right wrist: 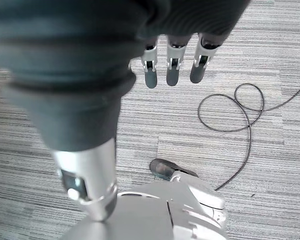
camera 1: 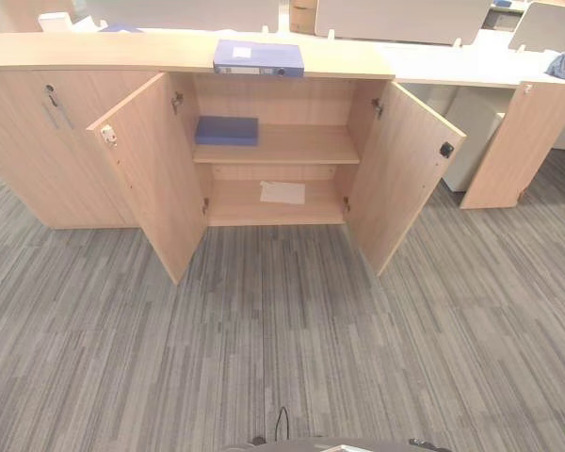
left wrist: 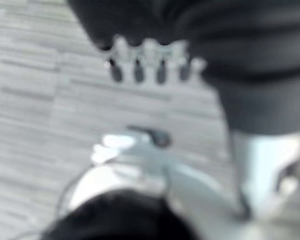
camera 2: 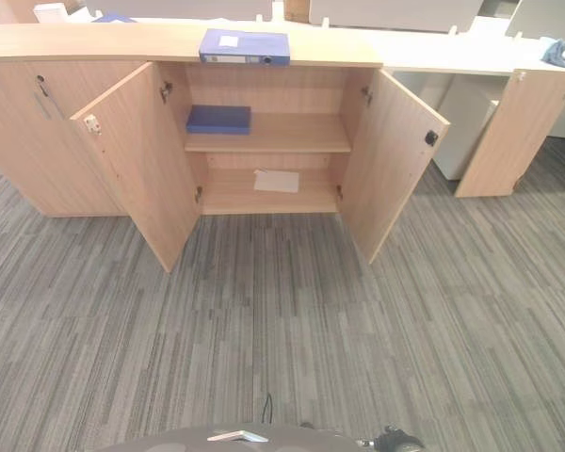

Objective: Put the empty folder in the office cabinet

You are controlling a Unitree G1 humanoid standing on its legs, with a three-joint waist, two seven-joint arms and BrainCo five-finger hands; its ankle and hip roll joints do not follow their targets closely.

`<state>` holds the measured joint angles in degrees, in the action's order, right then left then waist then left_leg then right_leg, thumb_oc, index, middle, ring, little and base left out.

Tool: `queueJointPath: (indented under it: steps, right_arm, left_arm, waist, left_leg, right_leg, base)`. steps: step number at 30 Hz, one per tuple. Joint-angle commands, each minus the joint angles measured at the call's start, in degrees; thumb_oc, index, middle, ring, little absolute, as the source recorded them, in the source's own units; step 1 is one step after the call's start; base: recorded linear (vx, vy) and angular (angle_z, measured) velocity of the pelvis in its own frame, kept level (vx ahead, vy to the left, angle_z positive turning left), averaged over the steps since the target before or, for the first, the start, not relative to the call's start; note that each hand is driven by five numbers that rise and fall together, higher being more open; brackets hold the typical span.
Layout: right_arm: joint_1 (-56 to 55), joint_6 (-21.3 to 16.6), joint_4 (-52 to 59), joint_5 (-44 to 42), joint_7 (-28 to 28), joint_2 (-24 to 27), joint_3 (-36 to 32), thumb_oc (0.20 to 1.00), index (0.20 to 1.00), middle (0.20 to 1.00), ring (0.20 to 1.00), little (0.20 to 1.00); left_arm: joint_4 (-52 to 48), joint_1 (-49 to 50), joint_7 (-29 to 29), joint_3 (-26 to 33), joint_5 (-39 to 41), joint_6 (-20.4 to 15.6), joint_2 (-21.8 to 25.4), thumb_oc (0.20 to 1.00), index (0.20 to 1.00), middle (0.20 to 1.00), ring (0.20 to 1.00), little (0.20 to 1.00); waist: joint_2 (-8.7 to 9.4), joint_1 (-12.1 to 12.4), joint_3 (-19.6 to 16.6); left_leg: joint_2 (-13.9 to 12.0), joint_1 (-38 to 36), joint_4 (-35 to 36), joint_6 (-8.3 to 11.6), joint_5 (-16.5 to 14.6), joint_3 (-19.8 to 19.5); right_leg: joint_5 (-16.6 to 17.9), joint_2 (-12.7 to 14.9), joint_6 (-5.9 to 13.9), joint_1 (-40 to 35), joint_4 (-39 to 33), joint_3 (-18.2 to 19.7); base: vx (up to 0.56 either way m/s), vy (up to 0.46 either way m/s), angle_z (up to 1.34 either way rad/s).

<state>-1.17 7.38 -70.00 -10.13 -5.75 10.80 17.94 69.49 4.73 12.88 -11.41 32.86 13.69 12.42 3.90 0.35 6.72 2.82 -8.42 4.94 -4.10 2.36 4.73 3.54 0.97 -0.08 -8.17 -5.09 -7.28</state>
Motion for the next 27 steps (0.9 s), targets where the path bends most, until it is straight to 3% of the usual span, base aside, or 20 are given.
queueJointPath:
  steps: [1, 27]
  right_arm:
    - [3.3, -0.35, -2.12, 0.77, -0.81, 2.12, 0.08, 1.0, 1.0, 1.0, 1.0, 1.0]
    - [3.16, -0.76, -2.59, 0.86, -1.26, 2.32, -0.66, 1.0, 1.0, 1.0, 1.0, 1.0]
  left_arm:
    - [2.17, -3.47, -0.07, -1.02, 0.25, 0.62, -2.32, 1.0, 1.0, 1.0, 1.0, 1.0]
    - [2.96, -3.36, 0.21, -0.29, 1.49, 2.5, -2.36, 1.0, 1.0, 1.0, 1.0, 1.0]
  waist:
    - [-2.6, -0.33, -0.29]
    - [-2.9, -0.84, -0.48]
  left_leg:
    - [0.98, -0.72, 0.06, 0.25, -7.19, 0.1]
    - [0.71, -0.77, 0.06, 0.41, -7.03, 0.46]
  right_leg:
    - [-4.46, -1.32, 2.93, -0.57, 0.47, 1.16]
    - [-4.42, -1.61, 2.75, -0.71, 0.23, 1.4]
  base:
    - [0.01, 0.003, -0.04]
    - [0.0, 0.0, -0.01]
